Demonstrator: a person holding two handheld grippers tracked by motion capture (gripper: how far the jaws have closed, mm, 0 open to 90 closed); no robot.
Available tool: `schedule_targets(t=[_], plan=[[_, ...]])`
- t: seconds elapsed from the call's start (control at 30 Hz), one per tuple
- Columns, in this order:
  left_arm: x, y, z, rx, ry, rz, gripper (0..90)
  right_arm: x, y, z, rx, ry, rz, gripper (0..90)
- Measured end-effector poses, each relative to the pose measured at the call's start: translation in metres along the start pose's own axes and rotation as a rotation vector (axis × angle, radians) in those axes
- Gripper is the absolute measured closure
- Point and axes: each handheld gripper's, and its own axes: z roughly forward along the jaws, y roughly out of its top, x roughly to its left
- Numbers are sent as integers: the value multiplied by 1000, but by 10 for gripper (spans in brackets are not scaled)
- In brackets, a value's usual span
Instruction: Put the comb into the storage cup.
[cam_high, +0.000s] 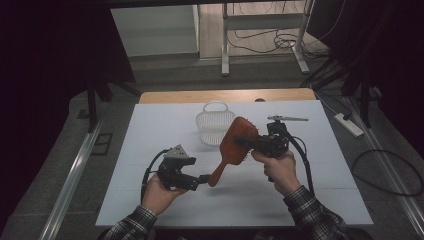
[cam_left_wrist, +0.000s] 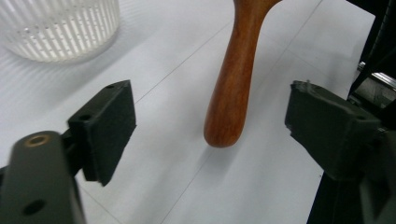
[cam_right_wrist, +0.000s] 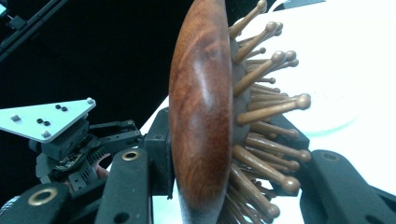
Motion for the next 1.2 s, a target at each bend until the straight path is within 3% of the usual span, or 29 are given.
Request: schedule_targets(t=[0.17,0.63,0.9,1.2], plan=[[2,-1,-4,0,3,-36,104,0,2,-2,-5,-8,-12,523],[3,-17,-18,0,67,-25,31,-1,9,-10,-28,-25,-23,523],[4,-28,-26,-9,78,-42,8,-4,12,-12,-42,-37,-25,523],[4,-40,-35,-19,93,-35,9,-5,19,-15,-56,-44,-30,523]])
